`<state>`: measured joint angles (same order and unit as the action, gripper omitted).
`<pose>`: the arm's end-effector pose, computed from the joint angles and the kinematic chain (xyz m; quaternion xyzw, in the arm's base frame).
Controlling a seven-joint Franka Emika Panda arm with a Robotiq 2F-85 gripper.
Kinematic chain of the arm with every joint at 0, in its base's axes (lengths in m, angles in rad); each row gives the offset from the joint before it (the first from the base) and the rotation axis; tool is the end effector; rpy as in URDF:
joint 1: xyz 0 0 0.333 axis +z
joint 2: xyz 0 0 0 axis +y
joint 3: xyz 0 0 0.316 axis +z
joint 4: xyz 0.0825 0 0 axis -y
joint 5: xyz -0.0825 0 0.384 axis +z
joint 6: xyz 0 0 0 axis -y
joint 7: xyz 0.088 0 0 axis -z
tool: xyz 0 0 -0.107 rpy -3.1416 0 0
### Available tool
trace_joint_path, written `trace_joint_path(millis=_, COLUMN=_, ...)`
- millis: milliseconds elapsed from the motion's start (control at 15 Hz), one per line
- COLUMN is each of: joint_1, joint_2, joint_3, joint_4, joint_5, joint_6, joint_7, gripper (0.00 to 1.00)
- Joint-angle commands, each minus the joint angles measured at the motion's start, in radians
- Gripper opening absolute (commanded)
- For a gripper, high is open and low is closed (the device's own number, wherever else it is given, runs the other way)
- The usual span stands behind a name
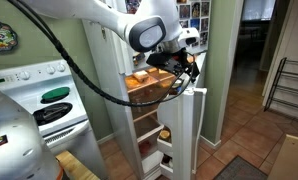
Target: Close the bottom fridge door
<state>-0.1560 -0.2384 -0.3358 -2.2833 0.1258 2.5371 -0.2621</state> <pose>0.4495 -0.2519 0.4976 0.9554 -0.1572 0.2498 0.0067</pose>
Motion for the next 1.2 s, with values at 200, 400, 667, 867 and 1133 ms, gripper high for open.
trace_joint_path(millis=200, joint_1=-0.014, joint_2=0.069, joint_3=-0.024, joint_4=0.028, joint_5=0.077, joint_6=0.044, joint_7=-0.074, gripper=1.0)
trace_joint_path(millis=400, joint_1=-0.01, joint_2=0.088, joint_3=-0.033, joint_4=0.037, joint_5=0.118, joint_6=0.009, joint_7=-0.124, gripper=1.0)
trace_joint_path(millis=667, joint_1=-0.002, joint_2=0.089, joint_3=-0.049, joint_4=0.053, joint_5=0.238, joint_6=-0.078, joint_7=-0.27, gripper=1.0)
trace_joint_path(millis=867, joint_1=-0.006, joint_2=0.079, joint_3=-0.072, joint_4=0.079, joint_5=0.347, joint_6=-0.227, joint_7=-0.419, gripper=1.0)
trace_joint_path(millis=1133, joint_1=-0.03, joint_2=0.087, joint_3=-0.08, joint_4=0.128, joint_5=0.401, joint_6=-0.477, joint_7=-0.54, gripper=1.0)
